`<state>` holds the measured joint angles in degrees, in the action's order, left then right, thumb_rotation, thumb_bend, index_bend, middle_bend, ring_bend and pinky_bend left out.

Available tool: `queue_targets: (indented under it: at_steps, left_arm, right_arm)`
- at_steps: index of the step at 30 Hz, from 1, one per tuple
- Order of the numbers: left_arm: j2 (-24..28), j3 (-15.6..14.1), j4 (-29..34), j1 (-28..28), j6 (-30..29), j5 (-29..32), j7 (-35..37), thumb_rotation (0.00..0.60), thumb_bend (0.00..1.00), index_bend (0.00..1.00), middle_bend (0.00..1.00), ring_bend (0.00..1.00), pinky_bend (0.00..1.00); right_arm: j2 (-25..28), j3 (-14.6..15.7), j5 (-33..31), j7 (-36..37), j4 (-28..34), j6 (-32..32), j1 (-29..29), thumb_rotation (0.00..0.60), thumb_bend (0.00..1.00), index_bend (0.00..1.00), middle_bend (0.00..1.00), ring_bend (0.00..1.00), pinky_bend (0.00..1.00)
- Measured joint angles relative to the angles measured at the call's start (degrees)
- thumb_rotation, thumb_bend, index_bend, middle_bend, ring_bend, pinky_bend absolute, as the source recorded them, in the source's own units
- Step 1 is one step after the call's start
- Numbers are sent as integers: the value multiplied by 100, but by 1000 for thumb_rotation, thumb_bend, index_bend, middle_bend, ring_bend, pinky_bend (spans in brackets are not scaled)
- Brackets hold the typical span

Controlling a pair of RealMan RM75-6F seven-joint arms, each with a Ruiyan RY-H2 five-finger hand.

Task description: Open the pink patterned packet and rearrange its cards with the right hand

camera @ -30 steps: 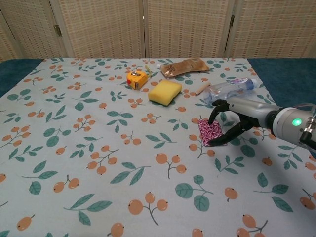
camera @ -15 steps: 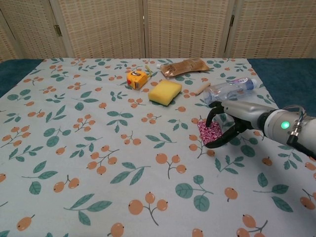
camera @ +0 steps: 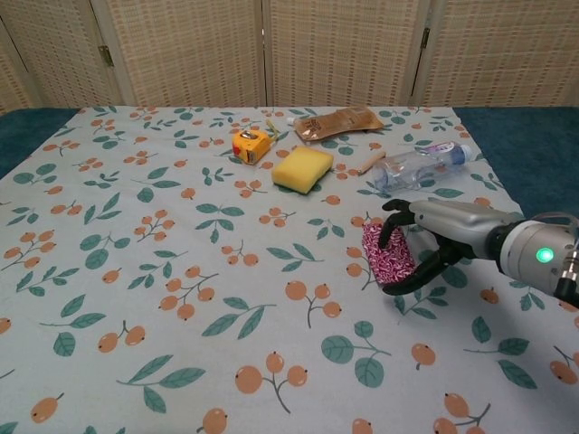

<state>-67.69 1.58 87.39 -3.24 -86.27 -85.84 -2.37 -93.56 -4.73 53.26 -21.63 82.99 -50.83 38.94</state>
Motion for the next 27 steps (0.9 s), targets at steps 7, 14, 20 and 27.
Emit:
queue_targets:
  at_steps: [7,14,20,27]
  left_arm:
    - [-18,-2,3,-15,9,-24,-8,600,258,168,0,30,0]
    - [-56,-6,-24,-29,31,-31,19,600,258,168,0,30,0]
    - [-74,-24,-52,-26,42,-39,35,600,258,168,0,30,0]
    - [-64,-37,-52,-7,-9,-81,67,600,258,168,0,30,0]
  right_arm:
    - [149,241,294,18,358,-172,-195,395,144,303,0,0,0]
    - [328,528,694,73,770,-395,-455,393,144,303,0,0,0]
    - [540,680,952,130,1085,-565,-642,394,144,303,0,0,0]
    - [601,598,979,94,1108,-645,-707,393,145,303,0,0,0]
